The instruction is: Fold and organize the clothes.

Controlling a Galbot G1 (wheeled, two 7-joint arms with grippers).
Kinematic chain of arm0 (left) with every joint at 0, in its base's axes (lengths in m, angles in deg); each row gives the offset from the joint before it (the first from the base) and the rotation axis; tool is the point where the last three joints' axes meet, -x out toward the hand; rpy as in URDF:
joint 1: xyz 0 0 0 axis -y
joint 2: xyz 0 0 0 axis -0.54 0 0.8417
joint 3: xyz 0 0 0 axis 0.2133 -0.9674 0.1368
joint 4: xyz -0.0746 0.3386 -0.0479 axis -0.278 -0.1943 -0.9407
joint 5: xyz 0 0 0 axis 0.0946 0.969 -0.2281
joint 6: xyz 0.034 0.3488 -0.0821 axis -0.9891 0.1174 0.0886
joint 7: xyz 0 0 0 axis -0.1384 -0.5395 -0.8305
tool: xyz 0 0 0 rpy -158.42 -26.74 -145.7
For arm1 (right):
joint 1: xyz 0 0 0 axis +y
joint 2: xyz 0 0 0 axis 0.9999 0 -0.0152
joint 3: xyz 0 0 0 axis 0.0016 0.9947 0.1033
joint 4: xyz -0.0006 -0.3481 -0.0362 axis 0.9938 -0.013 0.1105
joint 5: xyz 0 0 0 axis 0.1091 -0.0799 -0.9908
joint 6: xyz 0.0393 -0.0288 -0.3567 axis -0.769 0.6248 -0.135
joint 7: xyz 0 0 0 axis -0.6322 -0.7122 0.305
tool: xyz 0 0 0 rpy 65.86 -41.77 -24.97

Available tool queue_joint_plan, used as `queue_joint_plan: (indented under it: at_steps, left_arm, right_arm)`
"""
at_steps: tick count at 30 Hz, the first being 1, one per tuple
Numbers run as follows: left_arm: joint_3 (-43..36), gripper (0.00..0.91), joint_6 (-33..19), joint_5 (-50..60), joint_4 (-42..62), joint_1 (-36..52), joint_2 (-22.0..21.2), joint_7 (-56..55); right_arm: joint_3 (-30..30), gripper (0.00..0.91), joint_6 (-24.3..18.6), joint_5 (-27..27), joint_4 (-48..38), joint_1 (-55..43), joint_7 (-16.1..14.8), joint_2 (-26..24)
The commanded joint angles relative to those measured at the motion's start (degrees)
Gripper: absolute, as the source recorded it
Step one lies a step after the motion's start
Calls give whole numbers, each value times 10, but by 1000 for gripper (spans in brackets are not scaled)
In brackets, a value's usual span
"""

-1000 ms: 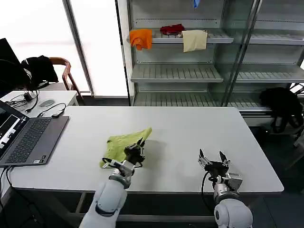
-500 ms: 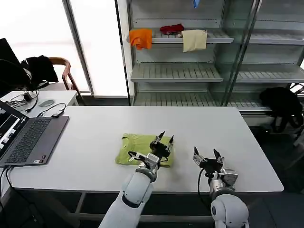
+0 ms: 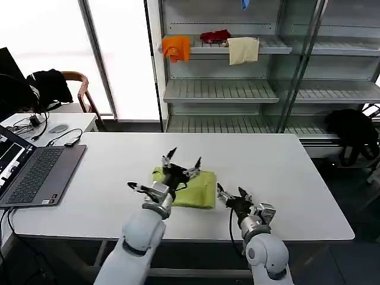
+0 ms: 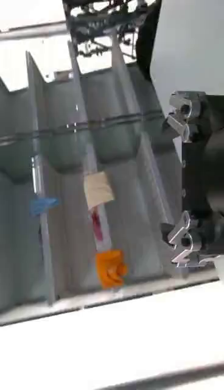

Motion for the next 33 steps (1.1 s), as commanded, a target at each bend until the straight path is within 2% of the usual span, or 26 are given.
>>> queue_joint_plan:
  at_steps: [1, 2, 3, 4, 5, 22, 33]
  left_arm:
    - [128, 907, 1, -81, -67, -83, 41, -3]
    - [129, 907, 2, -86, -72, -87, 39, -4]
    - [130, 907, 2, -87, -75, -89, 37, -4]
    - [130, 907, 2, -87, -78, -90, 36, -4]
    - [129, 907, 2, -87, -79, -90, 35, -4]
    - [133, 907, 4, -90, -70, -102, 21, -7]
    - [147, 907, 2, -90, -70, -119, 23, -6]
  right_arm:
    - [49, 826, 16, 64, -71, -26, 10, 10]
    - [49, 725, 16, 64, -75, -28, 12, 11]
    - [48, 181, 16, 64, -76, -29, 12, 12]
    - [48, 71, 16, 62, -78, -29, 10, 13]
    - [48, 0, 16, 63, -77, -29, 9, 12]
    - [35, 0, 15, 63, -69, -31, 15, 9]
    - [4, 0, 15, 72, -60, -42, 22, -5]
